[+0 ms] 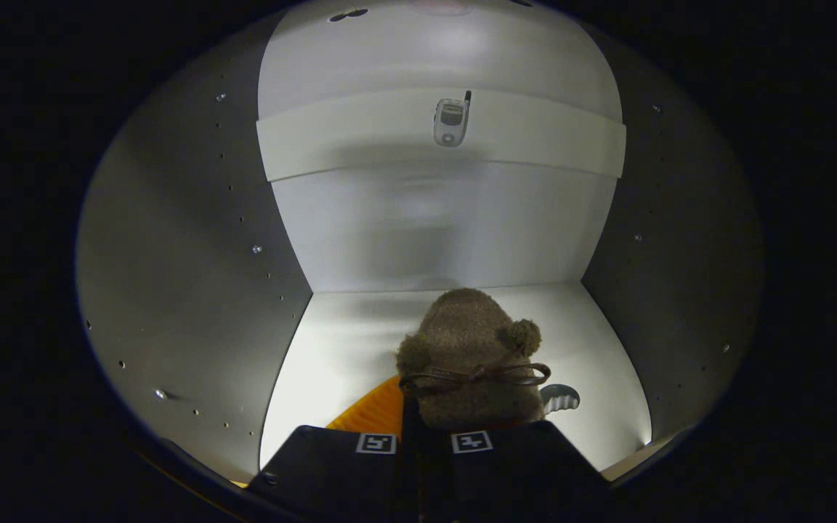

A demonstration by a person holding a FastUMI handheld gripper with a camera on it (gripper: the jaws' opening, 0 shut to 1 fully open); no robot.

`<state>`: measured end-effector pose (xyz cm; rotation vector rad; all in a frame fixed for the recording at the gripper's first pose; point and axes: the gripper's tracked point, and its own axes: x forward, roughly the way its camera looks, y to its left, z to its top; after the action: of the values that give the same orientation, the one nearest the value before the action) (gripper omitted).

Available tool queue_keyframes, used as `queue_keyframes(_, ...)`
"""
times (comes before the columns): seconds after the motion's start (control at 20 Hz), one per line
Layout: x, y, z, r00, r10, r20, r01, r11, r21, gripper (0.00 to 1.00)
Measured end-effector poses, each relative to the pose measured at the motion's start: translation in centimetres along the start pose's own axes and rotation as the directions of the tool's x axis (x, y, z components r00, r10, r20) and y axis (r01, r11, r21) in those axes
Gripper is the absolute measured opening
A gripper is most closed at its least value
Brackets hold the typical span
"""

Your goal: Open the shoe cabinet door, grab the shoes and put them into the shoe cabinet, then close the shoe cabinet door.

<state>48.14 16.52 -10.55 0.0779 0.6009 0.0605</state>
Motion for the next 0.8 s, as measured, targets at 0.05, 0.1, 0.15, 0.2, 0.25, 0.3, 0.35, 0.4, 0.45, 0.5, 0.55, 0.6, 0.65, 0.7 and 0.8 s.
queue_keyframes(0.05, -0.2, 0.2, -0.3, 1.0, 0.003, -0.008, -0.003, 1.0, -0.005, 0.17)
queue_keyframes(0.1, -0.2, 0.3, -0.6, 1.0, 0.007, -0.021, -0.007, 1.0, -0.01, 0.19)
queue_keyframes(0.15, -0.5, 0.4, -0.7, 1.0, 0.013, -0.028, -0.013, 1.0, -0.007, 0.24)
queue_keyframes(0.2, -0.7, 0.5, -0.8, 0.999, 0.022, -0.037, -0.022, 1.0, 0.004, 0.32)
queue_keyframes(0.25, -1.1, 0.6, -0.9, 0.999, 0.028, -0.047, -0.027, 1.0, 0.015, 0.39)
queue_keyframes(0.3, -1.5, 0.5, -1.0, 0.998, 0.032, -0.055, -0.031, 0.999, 0.023, 0.45)
queue_keyframes(0.35, -2.0, 0.2, -1.1, 0.997, 0.036, -0.063, -0.034, 0.999, 0.025, 0.52)
queue_keyframes(0.4, -2.4, 0.0, -1.2, 0.997, 0.041, -0.068, -0.039, 0.999, 0.023, 0.57)
queue_keyframes(0.45, -2.9, -0.2, -1.1, 0.997, 0.045, -0.064, -0.043, 0.999, 0.023, 0.63)
queue_keyframes(0.5, -3.6, -0.3, -0.9, 0.997, 0.053, -0.056, -0.051, 0.998, 0.025, 0.63)
queue_keyframes(0.55, -4.3, -0.3, -0.7, 0.997, 0.062, -0.048, -0.061, 0.998, 0.029, 0.67)
queue_keyframes(0.6, -5.1, -0.2, -0.6, 0.996, 0.08, -0.042, -0.079, 0.996, 0.035, 0.72)
queue_keyframes(0.65, -5.9, 0.0, -0.5, 0.995, 0.097, -0.037, -0.095, 0.995, 0.037, 0.76)
queue_keyframes(0.7, -6.8, 0.0, -0.4, 0.994, 0.106, -0.026, -0.105, 0.994, 0.034, 0.82)
queue_keyframes(0.8, -8.7, -0.5, 0.3, 0.995, 0.103, 0.019, -0.103, 0.995, 0.017, 0.98)
